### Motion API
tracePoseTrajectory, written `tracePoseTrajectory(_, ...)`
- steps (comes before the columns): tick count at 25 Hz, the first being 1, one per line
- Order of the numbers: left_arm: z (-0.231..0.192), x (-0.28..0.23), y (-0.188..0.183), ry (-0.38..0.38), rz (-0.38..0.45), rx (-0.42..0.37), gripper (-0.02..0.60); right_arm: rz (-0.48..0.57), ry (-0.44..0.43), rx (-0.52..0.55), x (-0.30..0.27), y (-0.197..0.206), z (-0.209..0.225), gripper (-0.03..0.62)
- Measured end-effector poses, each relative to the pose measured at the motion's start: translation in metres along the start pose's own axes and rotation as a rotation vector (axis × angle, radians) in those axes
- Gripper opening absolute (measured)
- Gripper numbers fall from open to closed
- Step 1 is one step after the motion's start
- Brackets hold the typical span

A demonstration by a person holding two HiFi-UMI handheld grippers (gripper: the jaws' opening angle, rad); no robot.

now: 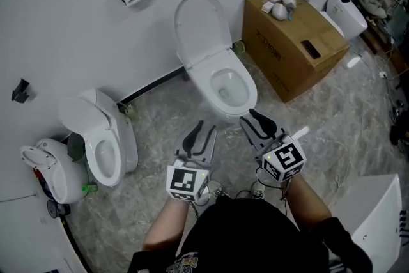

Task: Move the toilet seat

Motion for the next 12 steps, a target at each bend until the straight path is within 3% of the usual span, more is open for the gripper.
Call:
tracePoseTrajectory(4,-0.024,0.001,0.001,0.027,0.011,-0.009,0.142,0.004,0.029,0.001,-0.018,-0.005,-0.010,0.165)
tracePoseTrajectory(7,-0.038,0.001,0.000,0.048,0.011,-0.025,0.204,0.010,0.046,0.006,-0.030,-0.010,-0.016,0.214)
tracePoseTrajectory(12,-0.053,0.006,0.002,0.056,0.023,-0.056,0.238,0.026,0.066,0.012,-0.039,-0.012,-0.025,0.272)
Point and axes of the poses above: the fingertips, and each gripper's own axes: x backward along the fingers, z to its right, y out of its underside, the point moved 8 cm from there along x, backward along the fingers, and after that the axes turned 11 degrees about -z, right-handed, at the moved point
